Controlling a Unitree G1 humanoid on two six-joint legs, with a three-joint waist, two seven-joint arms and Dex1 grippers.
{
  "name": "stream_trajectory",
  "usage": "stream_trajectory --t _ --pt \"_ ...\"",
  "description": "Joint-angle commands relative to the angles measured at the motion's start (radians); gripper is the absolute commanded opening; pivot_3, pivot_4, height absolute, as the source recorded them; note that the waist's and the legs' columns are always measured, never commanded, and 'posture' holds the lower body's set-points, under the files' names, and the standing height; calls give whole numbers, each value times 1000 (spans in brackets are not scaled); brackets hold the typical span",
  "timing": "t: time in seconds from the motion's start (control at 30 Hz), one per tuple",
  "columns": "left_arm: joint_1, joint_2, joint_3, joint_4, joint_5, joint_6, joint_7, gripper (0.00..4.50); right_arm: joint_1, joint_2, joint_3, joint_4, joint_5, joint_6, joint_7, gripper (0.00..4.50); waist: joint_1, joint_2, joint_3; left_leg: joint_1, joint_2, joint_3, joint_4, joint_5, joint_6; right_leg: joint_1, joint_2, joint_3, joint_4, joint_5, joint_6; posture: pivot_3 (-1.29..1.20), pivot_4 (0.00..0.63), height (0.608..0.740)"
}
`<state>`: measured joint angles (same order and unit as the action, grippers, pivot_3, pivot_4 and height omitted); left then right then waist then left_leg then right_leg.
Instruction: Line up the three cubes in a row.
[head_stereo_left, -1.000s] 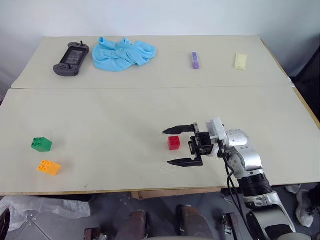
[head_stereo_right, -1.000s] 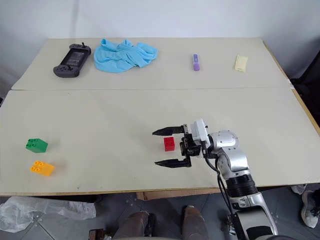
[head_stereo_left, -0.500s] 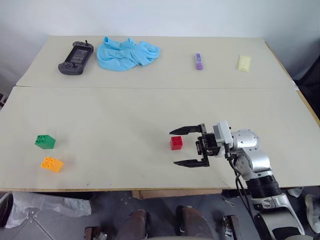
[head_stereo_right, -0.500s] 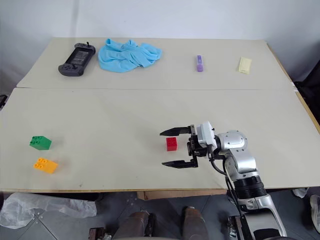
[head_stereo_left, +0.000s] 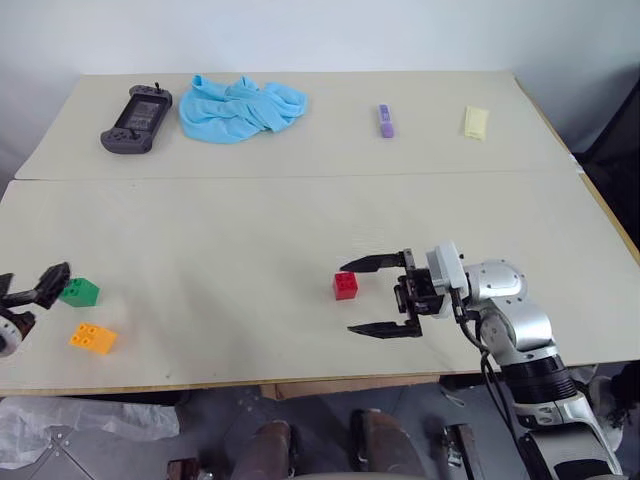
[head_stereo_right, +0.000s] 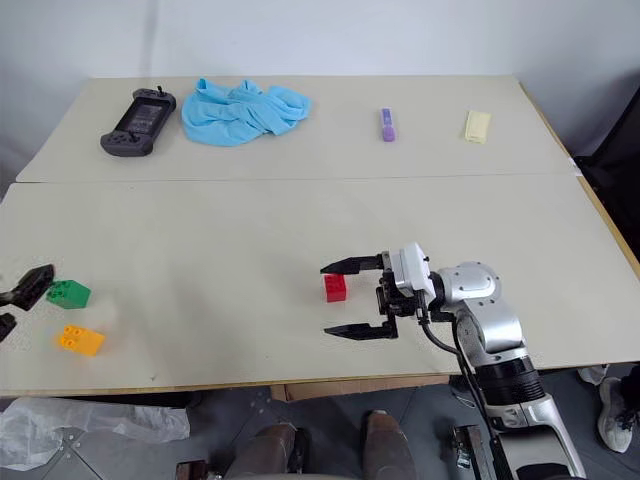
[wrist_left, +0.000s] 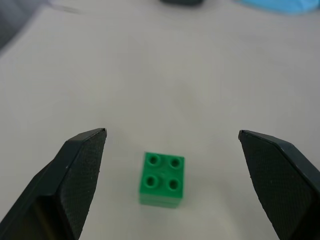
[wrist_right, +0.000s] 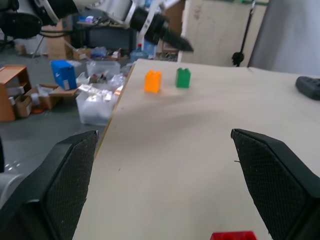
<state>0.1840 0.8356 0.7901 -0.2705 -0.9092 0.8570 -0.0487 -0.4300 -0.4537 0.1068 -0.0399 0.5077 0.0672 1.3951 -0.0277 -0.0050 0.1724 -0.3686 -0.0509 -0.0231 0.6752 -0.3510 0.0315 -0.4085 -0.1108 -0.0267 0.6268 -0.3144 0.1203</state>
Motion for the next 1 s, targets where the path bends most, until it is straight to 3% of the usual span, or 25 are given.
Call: stream_trajectory --t 0.03,0.4,0.5,0.77,0.93,1.0 --pt "-39 40 -34 34 42 64 -10 4500 -10 19 -26 -49 36 18 -54 4454 0 0 0 0 0 0 0 0 0 0 0 0 0 0 0 0 150 740" --pt "-88 64 -102 100 156 131 -105 4500 12 24 -9 -98 34 24 -99 4454 3 0 0 0 0 0 1 0 -1 -1 0 0 1 0 0 0 150 740" --pt "-107 73 -122 146 204 108 -140 3892 23 19 -8 -112 37 30 -105 4500 3 0 0 -1 0 0 1 0 -1 0 0 0 1 0 0 0 150 740" --pt "-171 57 -99 187 256 70 -217 1479 31 15 -12 -131 37 39 -126 4500 3 0 0 -1 0 0 2 0 -1 -1 0 -1 1 0 0 0 150 740" --pt "-155 73 -54 191 271 -114 -410 1479 39 8 -17 -130 35 35 -131 4500 3 0 0 -1 0 0 2 0 -1 -1 0 -1 1 0 0 0 150 740" --pt "-152 83 -31 165 255 -273 -605 1479 30 4 -34 -118 30 33 -148 4500 2 0 0 -1 0 0 2 0 -1 -1 0 -1 1 0 0 0 150 740"
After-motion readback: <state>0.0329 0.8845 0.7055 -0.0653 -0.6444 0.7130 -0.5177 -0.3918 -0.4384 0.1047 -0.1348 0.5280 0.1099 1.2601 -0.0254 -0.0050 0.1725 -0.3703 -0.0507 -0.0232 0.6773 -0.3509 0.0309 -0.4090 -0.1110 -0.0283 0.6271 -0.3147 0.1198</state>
